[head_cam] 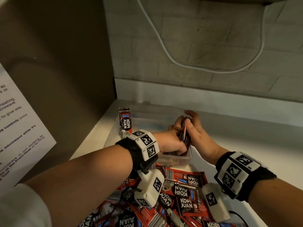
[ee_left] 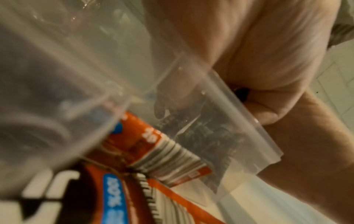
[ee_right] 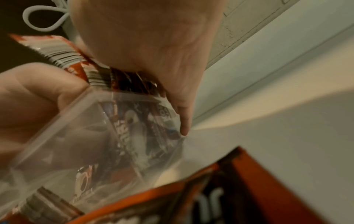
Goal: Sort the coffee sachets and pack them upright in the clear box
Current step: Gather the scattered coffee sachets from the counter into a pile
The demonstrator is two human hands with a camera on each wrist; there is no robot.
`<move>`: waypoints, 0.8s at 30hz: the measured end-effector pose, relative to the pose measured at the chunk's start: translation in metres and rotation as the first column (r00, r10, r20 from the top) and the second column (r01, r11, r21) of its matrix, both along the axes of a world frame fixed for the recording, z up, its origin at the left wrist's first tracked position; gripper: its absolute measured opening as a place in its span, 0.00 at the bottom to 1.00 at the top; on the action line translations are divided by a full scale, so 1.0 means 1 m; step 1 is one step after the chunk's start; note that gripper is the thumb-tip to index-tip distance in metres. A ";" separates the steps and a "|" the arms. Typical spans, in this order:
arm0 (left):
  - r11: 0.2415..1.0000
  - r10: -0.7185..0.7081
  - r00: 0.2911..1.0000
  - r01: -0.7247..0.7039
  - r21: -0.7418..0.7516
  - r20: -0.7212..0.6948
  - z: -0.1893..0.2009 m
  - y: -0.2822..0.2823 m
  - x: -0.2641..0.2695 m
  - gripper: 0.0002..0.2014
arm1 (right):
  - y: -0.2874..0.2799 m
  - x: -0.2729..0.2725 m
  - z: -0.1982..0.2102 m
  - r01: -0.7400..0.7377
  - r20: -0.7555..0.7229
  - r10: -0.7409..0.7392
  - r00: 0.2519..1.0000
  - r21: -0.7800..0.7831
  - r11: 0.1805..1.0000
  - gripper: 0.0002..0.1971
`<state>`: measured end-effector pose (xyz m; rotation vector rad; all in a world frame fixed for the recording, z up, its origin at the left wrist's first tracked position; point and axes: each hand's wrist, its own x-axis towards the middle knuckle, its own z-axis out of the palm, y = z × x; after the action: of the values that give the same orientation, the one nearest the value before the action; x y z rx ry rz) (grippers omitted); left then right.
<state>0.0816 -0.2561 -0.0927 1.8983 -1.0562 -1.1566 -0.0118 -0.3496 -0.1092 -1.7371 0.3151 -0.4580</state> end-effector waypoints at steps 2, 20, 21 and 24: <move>1.000 0.021 1.000 -0.021 -0.011 -0.006 0.000 0.000 0.000 0.49 | -0.002 -0.005 0.000 -0.015 -0.005 0.015 1.000 0.046 0.999 0.39; 0.999 -0.002 0.999 0.005 -0.053 0.046 -0.006 0.002 0.001 0.59 | 0.002 -0.005 0.005 0.068 -0.042 -0.059 0.997 0.245 0.967 0.16; 0.999 -0.024 0.998 0.027 -0.047 0.063 -0.007 0.001 0.002 0.61 | 0.002 -0.006 0.005 0.071 -0.044 -0.062 0.997 0.244 0.967 0.19; 0.998 -0.046 0.993 0.050 -0.042 0.108 -0.006 0.002 0.003 0.60 | 0.004 -0.007 0.007 0.074 -0.046 -0.065 0.997 0.235 0.969 0.24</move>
<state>0.0841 -0.2540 -0.0985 1.9276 -1.1815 -1.0590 -0.0184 -0.3458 -0.1019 -1.5073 0.4412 -0.4206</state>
